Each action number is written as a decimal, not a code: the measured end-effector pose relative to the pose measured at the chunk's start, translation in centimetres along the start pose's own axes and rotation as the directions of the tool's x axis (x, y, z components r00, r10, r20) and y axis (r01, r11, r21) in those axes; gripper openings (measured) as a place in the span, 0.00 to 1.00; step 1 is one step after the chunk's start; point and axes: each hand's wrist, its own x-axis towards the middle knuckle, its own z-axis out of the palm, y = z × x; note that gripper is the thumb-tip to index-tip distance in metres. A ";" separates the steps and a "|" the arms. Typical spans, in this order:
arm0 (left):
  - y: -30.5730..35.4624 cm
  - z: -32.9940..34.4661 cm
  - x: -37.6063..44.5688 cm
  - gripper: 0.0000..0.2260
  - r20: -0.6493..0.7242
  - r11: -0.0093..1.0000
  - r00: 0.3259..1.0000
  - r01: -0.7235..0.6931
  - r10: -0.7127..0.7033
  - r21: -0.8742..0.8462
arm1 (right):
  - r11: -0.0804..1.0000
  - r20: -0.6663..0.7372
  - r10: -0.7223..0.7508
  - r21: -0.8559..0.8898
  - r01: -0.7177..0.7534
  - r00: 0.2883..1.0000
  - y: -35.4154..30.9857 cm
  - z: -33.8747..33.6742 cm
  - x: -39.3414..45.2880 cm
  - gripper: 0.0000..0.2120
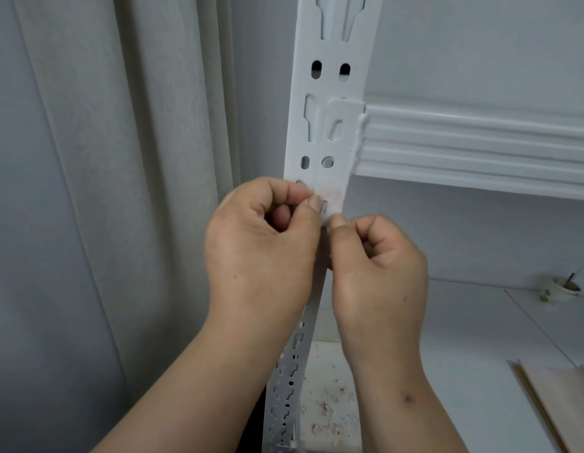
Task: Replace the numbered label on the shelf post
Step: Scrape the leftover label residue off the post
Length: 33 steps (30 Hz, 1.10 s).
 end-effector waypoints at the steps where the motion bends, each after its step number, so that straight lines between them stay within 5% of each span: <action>1: 0.1 0.0 0.0 0.08 -0.002 1.000 1.000 -0.008 0.008 0.004 | 1.000 -0.007 -0.004 0.008 0.004 1.000 -0.2 0.1 0.2 0.15; 33: 0.2 -0.3 0.5 0.08 0.031 0.999 0.999 -0.032 0.032 0.018 | 0.988 -0.025 -0.111 -0.112 0.107 0.994 -0.4 0.1 0.9 0.15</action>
